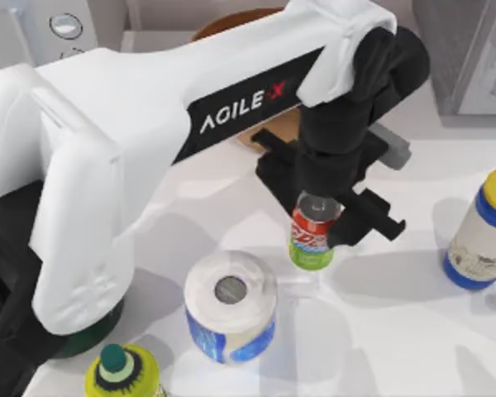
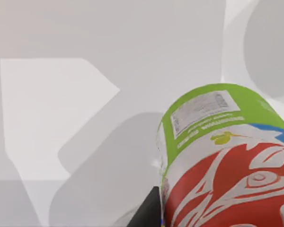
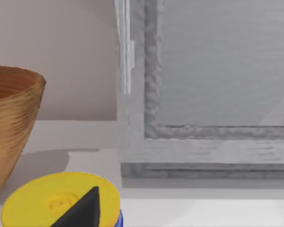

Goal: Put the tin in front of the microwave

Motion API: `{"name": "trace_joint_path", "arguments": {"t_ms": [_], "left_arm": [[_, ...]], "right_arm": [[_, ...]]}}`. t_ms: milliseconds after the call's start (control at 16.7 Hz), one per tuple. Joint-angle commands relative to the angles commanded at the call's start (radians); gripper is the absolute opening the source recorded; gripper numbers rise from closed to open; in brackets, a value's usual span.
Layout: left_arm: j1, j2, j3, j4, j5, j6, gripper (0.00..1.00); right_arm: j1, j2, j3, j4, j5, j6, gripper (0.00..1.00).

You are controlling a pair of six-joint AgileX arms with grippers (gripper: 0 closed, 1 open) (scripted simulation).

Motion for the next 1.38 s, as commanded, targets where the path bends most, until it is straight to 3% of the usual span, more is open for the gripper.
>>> {"name": "trace_joint_path", "arguments": {"t_ms": [360, 540, 900, 1380], "left_arm": [[0.014, -0.005, 0.003, -0.006, -0.001, -0.003, 0.00], [0.110, -0.048, -0.014, -0.006, -0.001, -0.016, 0.00], [0.493, -0.099, -0.056, -0.013, -0.001, 0.053, 0.00], [1.037, -0.123, -0.117, 0.017, -0.003, 0.287, 0.00]], "right_arm": [[0.000, 0.000, 0.000, 0.000, 0.000, 0.000, 1.00], [0.000, 0.000, 0.000, 0.000, 0.000, 0.000, 1.00], [0.000, 0.000, 0.000, 0.000, 0.000, 0.000, 1.00], [0.000, 0.000, 0.000, 0.000, 0.000, 0.000, 1.00]]}}
